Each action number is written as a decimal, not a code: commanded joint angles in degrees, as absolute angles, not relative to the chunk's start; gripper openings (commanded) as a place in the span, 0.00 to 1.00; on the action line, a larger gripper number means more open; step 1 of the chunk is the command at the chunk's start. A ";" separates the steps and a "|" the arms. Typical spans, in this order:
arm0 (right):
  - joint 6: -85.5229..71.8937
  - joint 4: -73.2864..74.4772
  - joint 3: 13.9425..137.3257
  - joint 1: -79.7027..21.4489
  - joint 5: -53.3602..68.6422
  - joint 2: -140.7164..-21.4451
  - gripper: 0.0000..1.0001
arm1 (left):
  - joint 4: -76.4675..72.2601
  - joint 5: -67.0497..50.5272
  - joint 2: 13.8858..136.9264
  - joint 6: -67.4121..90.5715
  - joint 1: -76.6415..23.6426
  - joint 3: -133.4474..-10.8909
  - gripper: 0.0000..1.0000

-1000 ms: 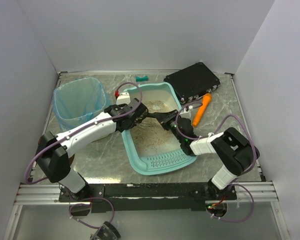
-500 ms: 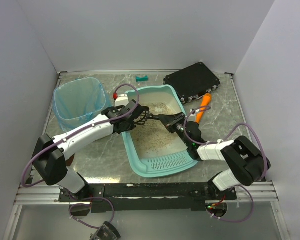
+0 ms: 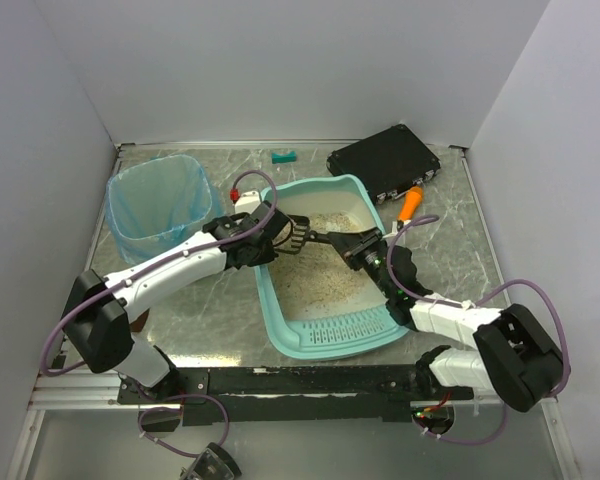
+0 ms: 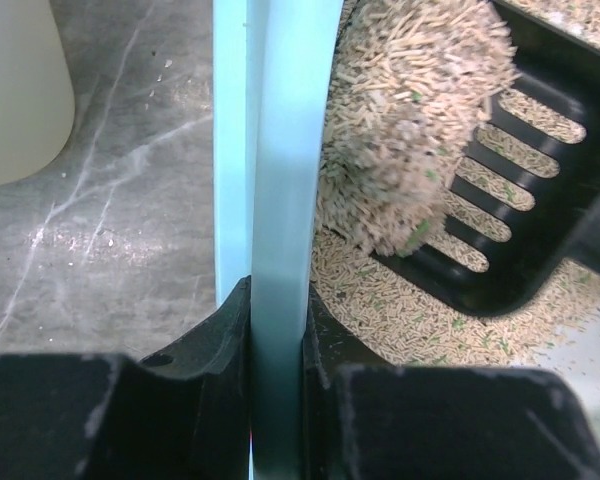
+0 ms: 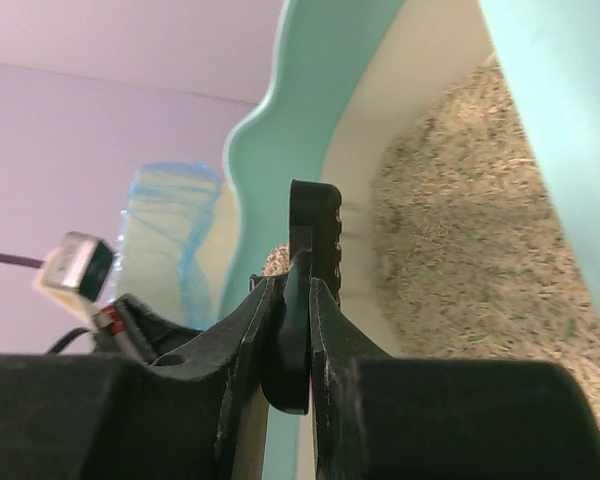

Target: Clean the litter box

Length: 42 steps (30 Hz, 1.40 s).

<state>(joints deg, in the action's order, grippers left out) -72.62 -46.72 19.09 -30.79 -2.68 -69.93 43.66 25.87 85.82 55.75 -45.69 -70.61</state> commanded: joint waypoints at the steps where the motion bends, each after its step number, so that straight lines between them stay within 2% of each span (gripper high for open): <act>1: -70.66 -49.21 19.86 -27.42 -11.69 -71.53 0.00 | 38.59 29.89 77.88 56.96 -43.68 -71.11 0.01; 9: -69.00 -53.00 25.13 -30.67 -14.06 -80.41 0.00 | 32.00 26.28 75.50 53.26 -44.30 -69.70 0.01; 17: -71.28 -58.88 28.74 -31.73 -14.77 -84.98 0.00 | 31.99 27.33 74.71 53.78 -44.82 -69.61 0.01; 23: -71.80 -62.13 28.66 -31.82 -16.43 -85.17 0.00 | 37.87 31.20 76.11 57.74 -44.82 -72.95 0.01; 42: -82.53 -72.94 22.24 -30.23 -17.40 -84.55 0.00 | 39.98 35.33 74.53 62.13 -44.74 -73.83 0.01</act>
<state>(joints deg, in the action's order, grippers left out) -78.81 -63.77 24.21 -33.45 -11.07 -85.73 43.88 29.08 81.25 57.52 -45.25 -67.51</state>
